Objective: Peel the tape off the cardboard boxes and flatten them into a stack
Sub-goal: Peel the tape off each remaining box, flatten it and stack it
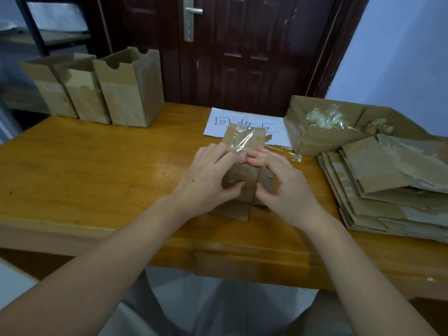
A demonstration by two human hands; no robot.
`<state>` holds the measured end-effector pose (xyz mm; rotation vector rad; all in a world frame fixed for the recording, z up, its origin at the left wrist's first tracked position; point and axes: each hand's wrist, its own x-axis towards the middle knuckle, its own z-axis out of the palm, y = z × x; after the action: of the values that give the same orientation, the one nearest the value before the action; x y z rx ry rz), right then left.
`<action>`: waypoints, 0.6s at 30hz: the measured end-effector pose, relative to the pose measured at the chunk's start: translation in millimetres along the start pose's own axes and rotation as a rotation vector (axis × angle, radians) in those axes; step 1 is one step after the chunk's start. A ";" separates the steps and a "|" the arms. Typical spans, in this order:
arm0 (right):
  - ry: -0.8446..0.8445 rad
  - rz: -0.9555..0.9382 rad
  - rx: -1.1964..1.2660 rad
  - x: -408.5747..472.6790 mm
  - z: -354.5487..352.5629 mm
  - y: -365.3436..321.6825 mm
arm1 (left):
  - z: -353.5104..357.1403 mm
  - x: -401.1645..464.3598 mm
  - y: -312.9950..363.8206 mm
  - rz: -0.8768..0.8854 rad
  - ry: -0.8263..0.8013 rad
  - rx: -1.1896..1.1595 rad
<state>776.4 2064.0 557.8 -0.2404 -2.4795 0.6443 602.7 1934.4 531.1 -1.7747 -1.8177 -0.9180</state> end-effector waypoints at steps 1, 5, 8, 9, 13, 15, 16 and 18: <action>0.002 -0.003 0.000 0.0 0.0 0.5 | -0.7 0.2 0.2 -0.002 -0.003 -0.004; 0.011 -0.013 -0.003 -0.3 0.2 1.4 | -1.1 -0.8 -1.4 -0.007 -0.025 -0.007; 0.002 -0.010 -0.006 -0.5 0.6 1.3 | 0.1 -2.7 -3.9 0.013 -0.050 0.023; -0.002 -0.007 -0.007 -0.6 0.5 1.4 | 1.0 -2.4 -4.4 0.015 -0.051 0.034; -0.010 0.001 -0.006 -0.3 0.2 1.5 | 5.1 0.8 -5.0 0.012 -0.020 0.059; -0.009 -0.004 -0.008 -0.3 0.7 0.9 | 4.5 0.5 -5.6 0.029 -0.002 0.051; -0.002 -0.005 -0.006 -0.2 1.0 1.0 | 3.7 0.2 -5.9 0.037 0.000 0.046; 0.008 -0.005 0.009 -0.5 1.4 1.5 | 2.0 -0.7 -5.7 0.047 0.000 0.034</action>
<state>776.0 2064.7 555.8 -0.2334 -2.4681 0.6504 597.4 1935.5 528.3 -1.7891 -1.7727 -0.8645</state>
